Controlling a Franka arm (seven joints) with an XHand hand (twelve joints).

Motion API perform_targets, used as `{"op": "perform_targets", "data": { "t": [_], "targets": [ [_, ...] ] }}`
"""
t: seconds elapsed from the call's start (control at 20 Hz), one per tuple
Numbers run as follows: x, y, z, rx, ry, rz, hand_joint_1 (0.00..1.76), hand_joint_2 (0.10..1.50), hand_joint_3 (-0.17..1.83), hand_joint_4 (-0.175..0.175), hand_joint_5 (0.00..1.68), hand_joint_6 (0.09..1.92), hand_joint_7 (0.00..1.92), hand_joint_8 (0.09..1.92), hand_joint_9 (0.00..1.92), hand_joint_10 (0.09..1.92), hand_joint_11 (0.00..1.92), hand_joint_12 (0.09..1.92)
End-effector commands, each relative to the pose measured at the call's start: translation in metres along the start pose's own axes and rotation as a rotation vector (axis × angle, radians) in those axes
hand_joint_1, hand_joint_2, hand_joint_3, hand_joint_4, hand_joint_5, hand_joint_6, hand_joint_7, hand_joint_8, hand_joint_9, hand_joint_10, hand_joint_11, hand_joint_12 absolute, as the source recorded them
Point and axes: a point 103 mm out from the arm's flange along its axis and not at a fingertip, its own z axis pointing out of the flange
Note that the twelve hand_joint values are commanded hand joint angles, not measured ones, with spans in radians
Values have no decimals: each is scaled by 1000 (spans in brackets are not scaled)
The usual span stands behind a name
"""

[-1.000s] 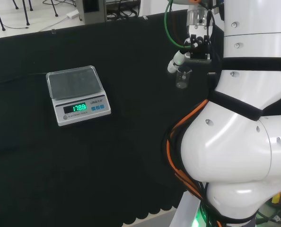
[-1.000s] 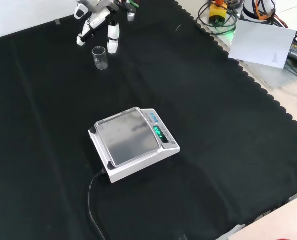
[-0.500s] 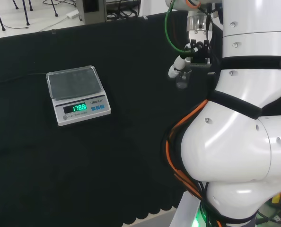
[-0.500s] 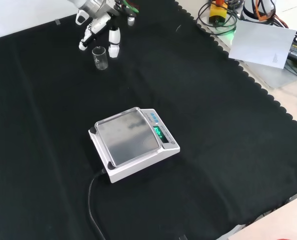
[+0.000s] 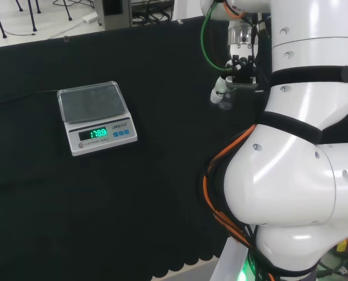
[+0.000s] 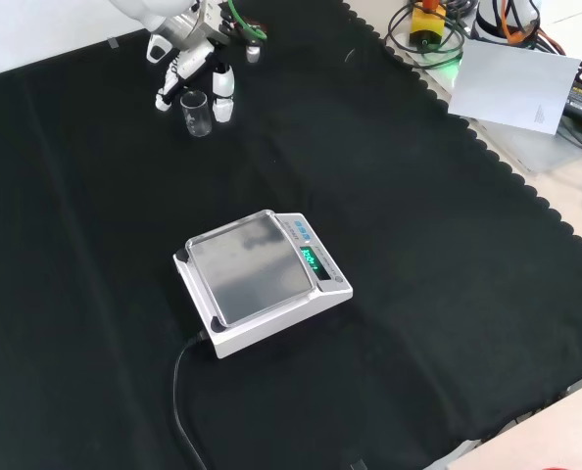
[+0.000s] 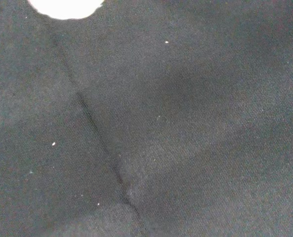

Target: Pick up the beaker.

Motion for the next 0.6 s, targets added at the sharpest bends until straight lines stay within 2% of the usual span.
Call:
{"op": "perform_targets", "data": {
  "t": [0.05, 0.2, 0.45, 0.55, 0.6],
  "targets": [
    [0, 2, 0, -32, -10, 7, 877, 914, -172, -11, 264, 87, 9, 454, 132, 864, 187, 1450],
    [2, 3, 0, -46, -19, 2, 939, 941, -175, -31, 346, 87, 27, 597, 315, 843, 304, 1388],
    [7, 4, 1, -94, -28, 0, 1060, 999, -175, -68, 439, 87, 160, 709, 597, 785, 550, 1264],
    [11, 5, 1, -128, -38, 4, 1104, 1026, -175, -82, 522, 151, 277, 746, 756, 745, 755, 1156],
    [12, 6, 1, -133, -38, 4, 1117, 1035, -175, -86, 530, 238, 320, 750, 816, 711, 822, 1120]
  ]
}}
